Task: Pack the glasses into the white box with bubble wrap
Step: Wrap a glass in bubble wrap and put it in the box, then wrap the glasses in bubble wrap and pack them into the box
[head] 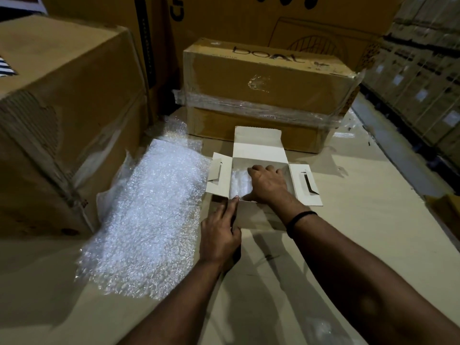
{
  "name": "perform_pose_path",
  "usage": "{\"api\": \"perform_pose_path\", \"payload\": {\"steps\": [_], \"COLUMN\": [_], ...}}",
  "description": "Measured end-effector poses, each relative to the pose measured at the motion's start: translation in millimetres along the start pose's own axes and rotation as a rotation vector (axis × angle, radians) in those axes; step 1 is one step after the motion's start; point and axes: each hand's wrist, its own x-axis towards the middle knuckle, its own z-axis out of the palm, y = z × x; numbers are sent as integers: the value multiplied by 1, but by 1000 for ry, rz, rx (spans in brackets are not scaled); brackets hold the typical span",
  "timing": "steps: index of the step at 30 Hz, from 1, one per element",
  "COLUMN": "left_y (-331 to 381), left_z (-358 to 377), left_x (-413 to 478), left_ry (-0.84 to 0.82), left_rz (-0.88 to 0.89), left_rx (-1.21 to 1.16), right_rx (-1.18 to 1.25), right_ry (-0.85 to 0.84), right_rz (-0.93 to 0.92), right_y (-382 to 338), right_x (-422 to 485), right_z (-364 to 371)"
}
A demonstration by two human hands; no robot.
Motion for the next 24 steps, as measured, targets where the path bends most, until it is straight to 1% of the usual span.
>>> {"api": "perform_pose_path", "payload": {"steps": [1, 3, 5, 6, 8, 10, 11, 13, 15, 16, 17, 19, 20, 21, 22, 24], "left_y": [1, 0, -1, -1, -2, 1, 2, -2, -16, -25, -37, -57, -65, -71, -75, -80], "left_z": [-2, -4, -7, -10, -14, -19, -25, -42, -62, -73, -82, -98, -105, -109, -113, -119], "left_x": [0, 0, -2, -4, -8, -14, -17, -20, -21, -21, -20, -17, -16, -15, -14, -11], "left_ry": [1, 9, 40, 61, 131, 226, 286, 388, 408, 371, 303, 82, -35, -115, -163, -159], "left_rz": [1, 9, -2, -37, -161, -294, -316, -288, -231, -221, -243, -346, -383, -390, -382, -356], "left_rx": [-4, -42, -208, -327, -514, -595, -588, -490, -244, -76, 88, 346, 410, 429, 417, 369], "right_rx": [49, 188, 359, 424, 494, 522, 525, 535, 594, 608, 591, 526, 502, 485, 477, 457], "right_ry": [34, 166, 300, 353, 415, 440, 452, 451, 312, 212, 147, 107, 111, 126, 130, 122], "right_rz": [11, 38, 75, 108, 168, 179, 175, 137, 142, 156, 154, 146, 155, 161, 167, 164], "right_y": [0, -3, -8, -12, -20, -29, -34, -45, -57, -63, -68, -74, -76, -77, -77, -77], "right_x": [-7, -28, -56, -70, -94, -111, -118, -125, -130, -133, -134, -135, -136, -136, -137, -137], "right_z": [-3, -7, -5, -1, 12, 32, 42, 61, 75, 81, 86, 94, 95, 96, 94, 92]}}
